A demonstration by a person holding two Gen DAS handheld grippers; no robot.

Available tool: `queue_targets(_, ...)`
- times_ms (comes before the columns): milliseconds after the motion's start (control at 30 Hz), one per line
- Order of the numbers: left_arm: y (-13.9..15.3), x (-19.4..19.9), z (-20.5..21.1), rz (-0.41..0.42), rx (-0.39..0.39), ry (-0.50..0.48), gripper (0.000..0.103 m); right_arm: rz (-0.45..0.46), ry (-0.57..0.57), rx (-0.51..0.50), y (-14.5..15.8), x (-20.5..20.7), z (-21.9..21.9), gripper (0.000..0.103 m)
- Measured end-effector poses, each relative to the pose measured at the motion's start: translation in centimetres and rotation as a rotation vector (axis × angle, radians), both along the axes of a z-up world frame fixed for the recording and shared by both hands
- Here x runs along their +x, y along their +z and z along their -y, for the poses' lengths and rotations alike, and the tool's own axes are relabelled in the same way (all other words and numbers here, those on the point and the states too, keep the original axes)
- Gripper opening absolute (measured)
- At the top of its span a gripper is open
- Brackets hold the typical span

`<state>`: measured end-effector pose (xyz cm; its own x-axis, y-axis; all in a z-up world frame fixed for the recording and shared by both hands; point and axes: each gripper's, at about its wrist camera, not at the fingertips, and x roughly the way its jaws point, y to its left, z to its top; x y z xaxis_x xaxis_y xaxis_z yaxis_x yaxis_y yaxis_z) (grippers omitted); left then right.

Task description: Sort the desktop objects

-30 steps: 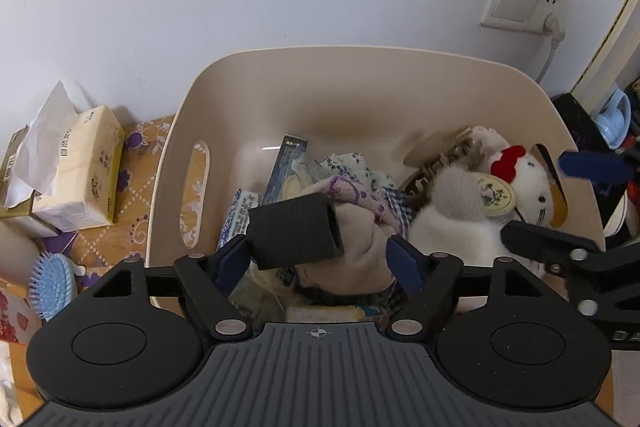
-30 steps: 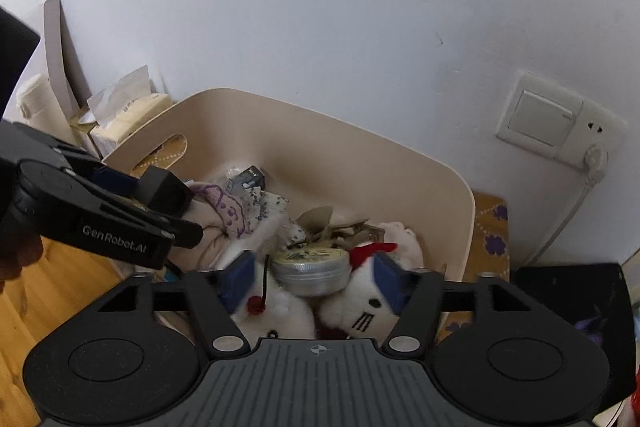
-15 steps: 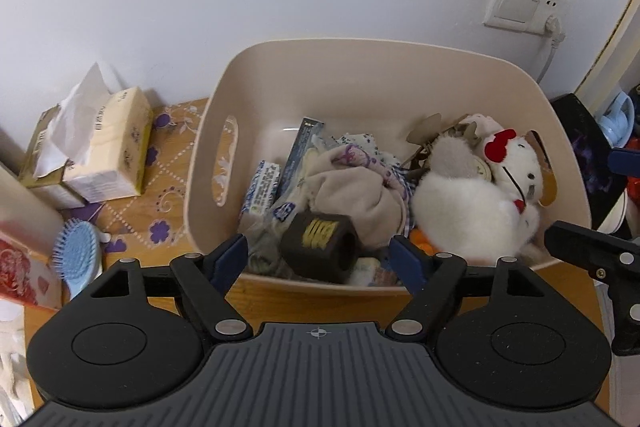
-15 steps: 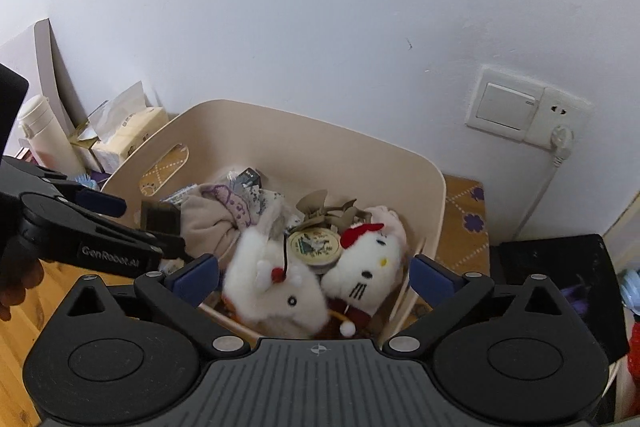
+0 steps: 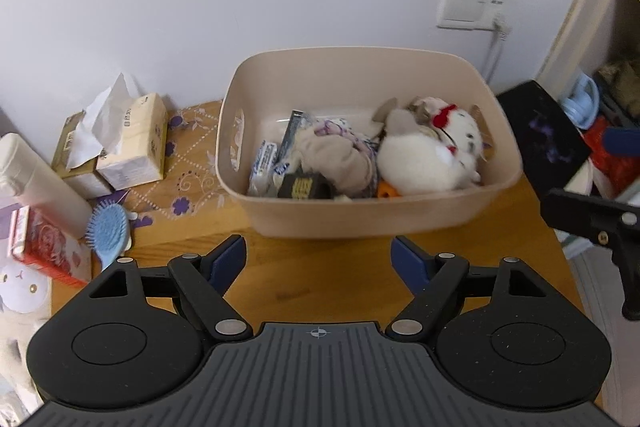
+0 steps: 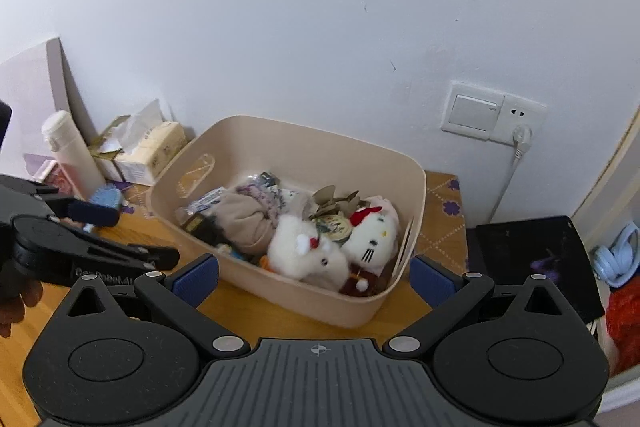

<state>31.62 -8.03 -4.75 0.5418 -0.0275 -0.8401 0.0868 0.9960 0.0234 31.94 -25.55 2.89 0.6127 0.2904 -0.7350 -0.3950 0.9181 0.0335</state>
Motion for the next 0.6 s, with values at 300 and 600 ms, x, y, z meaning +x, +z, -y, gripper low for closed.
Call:
queue_targets(300, 2.8, -7.1, -0.9, 0.062, 0.006, -0.020, 0.082, 0.007, -0.055, 0.020, 3.0, -6.4, 0.2, 0.103)
queue_targets(600, 5.0, -13.8, -2.0, 0.113, -0.003, -0.048, 0.082, 0.005, -0.072, 0.019, 5.0, -12.5, 0.0, 0.103)
